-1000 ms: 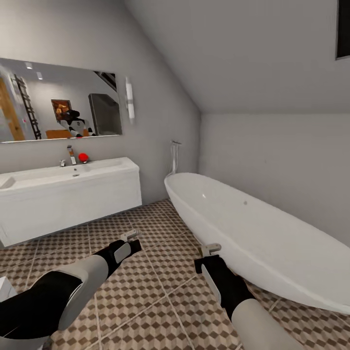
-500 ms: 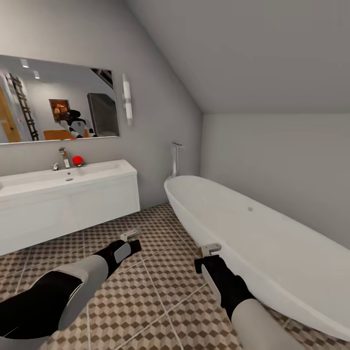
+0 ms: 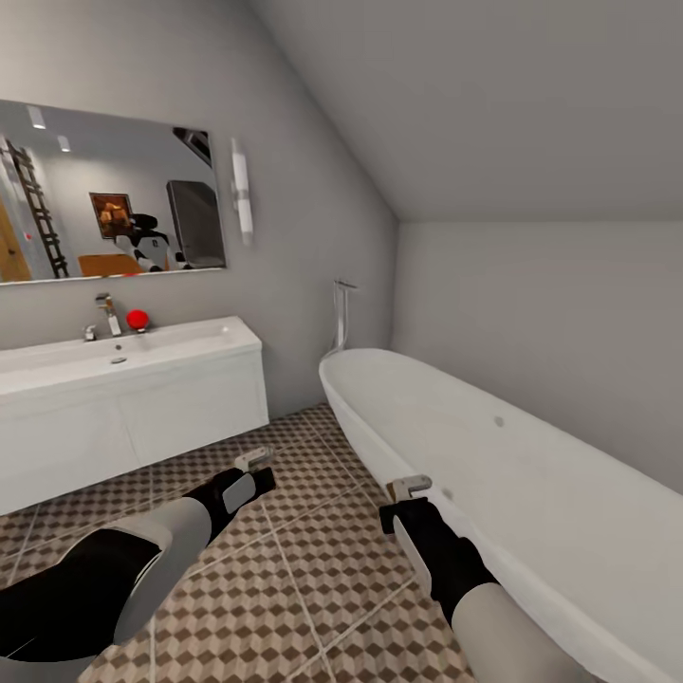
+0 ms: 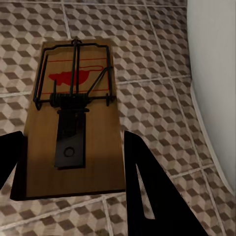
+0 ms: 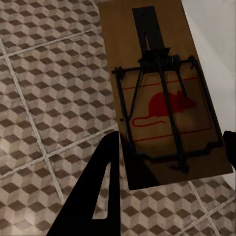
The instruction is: Take the four mousetraps from the cabinet in the bathroom and place them on the bathroom floor. Make sure all four end up on the same floor surface, and ensure that at least two of them are either under or directly next to the same bathroom sink.
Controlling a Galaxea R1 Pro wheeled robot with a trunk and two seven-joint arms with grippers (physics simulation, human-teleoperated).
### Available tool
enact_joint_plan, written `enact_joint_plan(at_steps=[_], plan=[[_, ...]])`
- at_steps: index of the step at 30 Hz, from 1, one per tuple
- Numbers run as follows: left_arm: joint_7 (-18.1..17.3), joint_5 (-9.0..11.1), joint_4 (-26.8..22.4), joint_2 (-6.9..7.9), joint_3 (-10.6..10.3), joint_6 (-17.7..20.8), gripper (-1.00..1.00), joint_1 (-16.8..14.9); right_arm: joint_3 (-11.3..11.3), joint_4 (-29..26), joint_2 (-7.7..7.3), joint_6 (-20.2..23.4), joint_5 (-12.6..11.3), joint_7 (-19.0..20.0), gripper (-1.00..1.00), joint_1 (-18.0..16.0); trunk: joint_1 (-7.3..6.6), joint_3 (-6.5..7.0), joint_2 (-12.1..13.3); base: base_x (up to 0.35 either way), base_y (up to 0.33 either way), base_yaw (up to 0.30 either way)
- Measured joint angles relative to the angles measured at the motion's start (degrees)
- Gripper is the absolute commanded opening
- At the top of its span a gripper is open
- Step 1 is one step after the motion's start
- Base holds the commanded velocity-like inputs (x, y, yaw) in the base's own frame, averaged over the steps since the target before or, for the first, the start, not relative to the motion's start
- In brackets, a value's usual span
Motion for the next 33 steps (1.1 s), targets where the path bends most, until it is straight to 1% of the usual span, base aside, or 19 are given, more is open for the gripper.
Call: enact_joint_plan(at_steps=[4,7,33], plan=[[0.0,0.0,0.0,0.00,0.0,0.0,-1.00,0.0,-0.1,0.0,0.00,0.0,0.0,0.0,-1.00,0.0,0.00,0.00,0.0,0.321,0.000,0.006],[0.0,0.0,0.0,0.00,0.0,0.0,-1.00,0.0,0.0,0.0,0.00,0.0,0.0,0.0,-1.00,0.0,0.00,0.00,0.0,0.321,0.000,0.132],[0.0,0.1,0.1,0.09,0.0,-0.4,-1.00,0.0,0.0,0.0,0.01,0.0,-0.1,-0.1,-1.00,0.0,0.00,0.00,0.0,0.321,0.000,0.264]])
